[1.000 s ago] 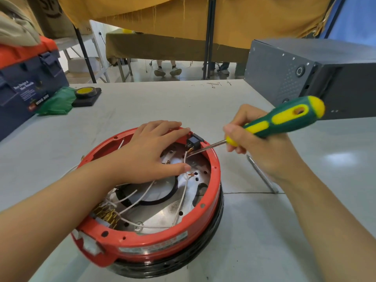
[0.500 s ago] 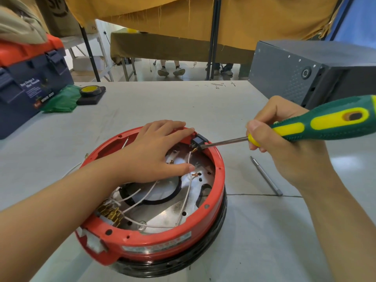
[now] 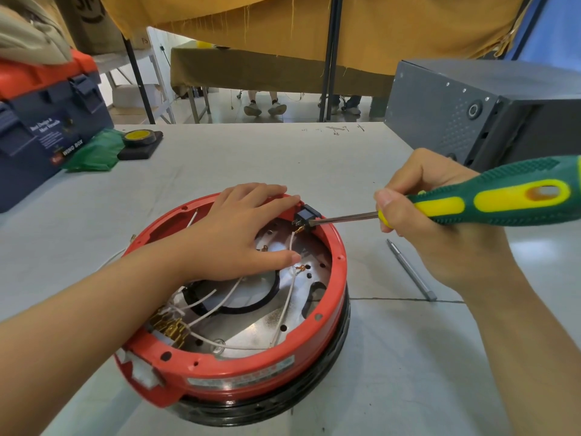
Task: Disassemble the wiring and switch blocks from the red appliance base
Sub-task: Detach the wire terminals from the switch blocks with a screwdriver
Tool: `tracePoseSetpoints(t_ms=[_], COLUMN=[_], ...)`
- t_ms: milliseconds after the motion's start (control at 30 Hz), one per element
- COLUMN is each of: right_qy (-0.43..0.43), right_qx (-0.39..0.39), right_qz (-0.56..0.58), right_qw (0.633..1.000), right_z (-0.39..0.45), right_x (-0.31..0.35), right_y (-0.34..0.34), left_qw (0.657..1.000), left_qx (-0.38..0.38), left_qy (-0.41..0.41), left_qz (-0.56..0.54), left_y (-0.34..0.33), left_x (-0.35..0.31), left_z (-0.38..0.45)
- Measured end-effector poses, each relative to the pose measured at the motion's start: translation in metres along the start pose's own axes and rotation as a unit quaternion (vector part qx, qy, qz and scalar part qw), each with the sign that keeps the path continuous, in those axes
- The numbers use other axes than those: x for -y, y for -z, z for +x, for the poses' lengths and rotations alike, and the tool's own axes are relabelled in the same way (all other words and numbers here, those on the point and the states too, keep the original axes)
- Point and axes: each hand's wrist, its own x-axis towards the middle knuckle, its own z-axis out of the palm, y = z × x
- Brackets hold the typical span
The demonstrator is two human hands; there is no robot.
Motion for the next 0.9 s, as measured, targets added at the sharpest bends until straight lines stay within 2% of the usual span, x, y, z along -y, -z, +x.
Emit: tracePoseSetpoints(t_ms=[267,900], right_qy=[-0.002,-0.001], right_qx=[0.018,0.004], right_qz=[-0.006,-0.015], right_qw=[1.0,1.0], right_z=[-0.0013,-0.0012], right_x=[0.0011,0.0039], right_y=[-0.0005,0.0003], left_qw=[1.0,1.0], left_qx=[-0.005,-0.003], left_qy=[-0.001,0.003], left_qz=[0.001,-0.004], left_y=[-0.0007,0.0012], left_x=[0.0003,-0.0021], left_z=[0.0004,-0.0008])
